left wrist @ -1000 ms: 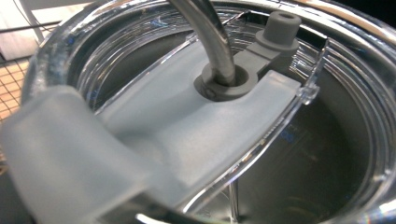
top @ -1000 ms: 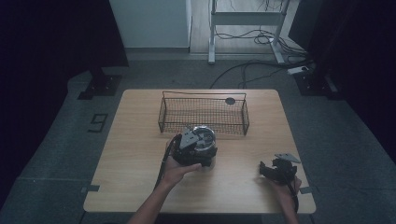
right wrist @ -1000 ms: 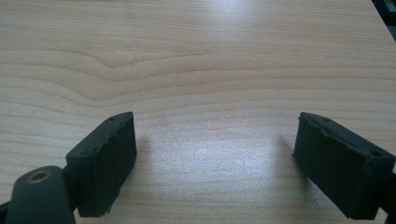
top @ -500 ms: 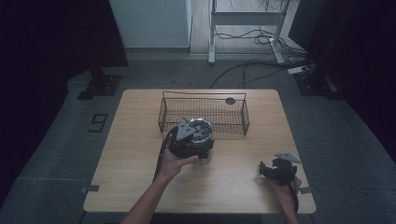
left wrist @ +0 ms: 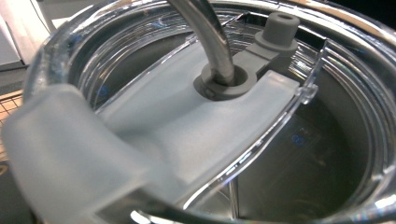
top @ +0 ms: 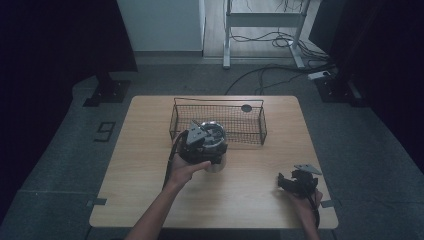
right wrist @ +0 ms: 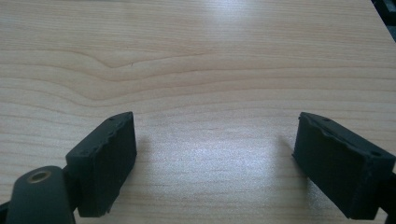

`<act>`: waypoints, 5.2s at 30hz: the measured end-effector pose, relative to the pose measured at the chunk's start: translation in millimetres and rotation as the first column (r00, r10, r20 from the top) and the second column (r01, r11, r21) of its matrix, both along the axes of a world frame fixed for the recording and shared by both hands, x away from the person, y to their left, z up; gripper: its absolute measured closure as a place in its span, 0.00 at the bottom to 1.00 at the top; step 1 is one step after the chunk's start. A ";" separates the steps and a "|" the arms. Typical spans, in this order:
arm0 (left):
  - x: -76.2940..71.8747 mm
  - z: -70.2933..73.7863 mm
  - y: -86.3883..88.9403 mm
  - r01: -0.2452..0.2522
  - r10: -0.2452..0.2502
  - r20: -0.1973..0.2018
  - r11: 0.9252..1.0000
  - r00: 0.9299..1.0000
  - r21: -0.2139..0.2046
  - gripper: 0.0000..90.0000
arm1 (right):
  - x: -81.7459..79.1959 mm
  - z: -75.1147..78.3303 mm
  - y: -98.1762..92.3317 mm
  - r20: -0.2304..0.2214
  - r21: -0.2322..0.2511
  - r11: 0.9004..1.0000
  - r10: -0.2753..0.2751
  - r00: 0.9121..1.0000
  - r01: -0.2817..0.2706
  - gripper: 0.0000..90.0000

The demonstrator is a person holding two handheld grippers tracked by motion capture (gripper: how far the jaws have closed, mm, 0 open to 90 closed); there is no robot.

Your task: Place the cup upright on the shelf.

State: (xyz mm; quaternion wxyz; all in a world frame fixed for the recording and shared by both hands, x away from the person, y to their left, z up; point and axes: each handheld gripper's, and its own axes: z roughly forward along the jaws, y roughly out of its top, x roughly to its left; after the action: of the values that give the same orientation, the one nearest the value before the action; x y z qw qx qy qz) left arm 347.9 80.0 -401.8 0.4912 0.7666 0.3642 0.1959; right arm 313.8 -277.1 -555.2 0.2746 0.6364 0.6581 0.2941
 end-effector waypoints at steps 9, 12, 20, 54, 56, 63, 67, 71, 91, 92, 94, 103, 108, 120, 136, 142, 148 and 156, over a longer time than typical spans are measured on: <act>7.5 1.4 0.9 -0.016 0.016 -0.009 1.000 1.000 -0.009 0.04 | 0.0 0.0 0.0 0.000 0.000 1.000 0.000 1.000 0.000 0.14; 9.7 2.0 0.9 -0.019 0.019 -0.012 1.000 1.000 -0.010 0.04 | 0.0 -0.1 0.1 0.001 0.000 1.000 -0.001 1.000 0.001 0.14; 16.9 6.2 -1.3 -0.027 0.027 -0.012 0.999 1.000 -0.018 0.04 | 0.1 -0.2 0.1 0.002 0.000 1.000 -0.004 1.000 0.004 0.14; 41.6 20.0 -7.3 -0.056 0.056 0.002 0.998 0.998 -0.010 0.04 | 0.3 -0.4 -0.3 0.003 -0.002 1.000 -0.015 1.000 0.015 0.14; 44.1 19.7 -7.6 -0.055 0.055 -0.004 0.998 0.998 -0.010 0.04 | 0.3 -0.3 -0.2 0.002 0.000 1.000 -0.016 1.000 0.016 0.14; 50.8 18.6 -8.9 -0.060 0.060 -0.012 0.998 0.998 -0.005 0.04 | 0.6 -0.3 -0.3 0.003 -0.002 1.000 -0.020 1.000 0.020 0.14; 54.9 21.3 -9.2 -0.061 0.061 -0.014 0.998 0.998 -0.012 0.04 | 0.7 -0.3 -0.5 0.003 -0.002 1.000 -0.020 1.000 0.020 0.14; 58.0 23.3 -10.6 -0.064 0.064 -0.008 0.998 0.998 -0.013 0.04 | 0.7 -0.4 -0.6 0.004 -0.002 1.000 -0.022 1.000 0.022 0.14; 78.2 29.4 -14.3 -0.071 0.071 -0.004 0.997 0.997 0.001 0.04 | 1.0 -0.4 -1.0 0.004 -0.002 1.000 -0.027 1.000 0.027 0.14; 78.2 29.4 -14.3 -0.071 0.071 -0.004 0.997 0.997 0.001 0.04 | 1.0 -0.4 -1.0 0.004 -0.002 1.000 -0.027 1.000 0.027 0.14; 79.9 29.5 -14.2 -0.075 0.075 -0.005 0.997 0.997 0.004 0.04 | 1.0 -0.4 -1.1 0.004 -0.001 1.000 -0.026 1.000 0.026 0.14; 93.0 39.0 -8.5 -0.109 0.109 0.011 0.994 0.994 -0.003 0.04 | 1.0 -0.4 -1.1 0.005 -0.002 1.000 -0.025 1.000 0.025 0.14; 100.8 43.1 -8.1 -0.119 0.119 0.012 0.993 0.993 0.004 0.04 | 1.1 -0.4 -1.2 0.004 -0.002 1.000 -0.027 1.000 0.027 0.14; 112.7 45.0 -10.3 -0.131 0.131 0.030 0.991 0.991 0.004 0.04 | 1.2 -0.4 -1.3 0.004 -0.002 1.000 -0.028 1.000 0.028 0.14; 136.3 43.3 -13.9 -0.161 0.160 0.018 0.986 0.987 0.032 0.04 | 1.3 -0.3 -1.4 0.003 -0.001 1.000 -0.030 1.000 0.030 0.14; 142.7 41.5 -14.6 -0.165 0.165 0.015 0.986 0.986 0.027 0.04 | 1.4 -0.3 -1.5 0.003 -0.002 0.999 -0.032 0.999 0.032 0.14; 148.1 38.0 -17.4 -0.170 0.170 0.008 0.985 0.985 0.028 0.04 | 1.5 -0.4 -1.6 0.004 -0.003 1.000 -0.031 1.000 0.031 0.14; 157.5 28.0 -23.1 -0.180 0.180 0.003 0.983 0.984 0.025 0.04 | 1.5 -0.4 -1.6 0.004 -0.003 0.999 -0.031 0.999 0.032 0.14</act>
State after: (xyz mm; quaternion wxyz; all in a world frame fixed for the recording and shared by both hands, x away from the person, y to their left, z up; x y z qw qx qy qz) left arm 505.3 56.9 -373.7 0.4620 0.7366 0.4291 0.2445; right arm 315.3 -278.7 -555.5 0.2815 0.6457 0.6479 0.2899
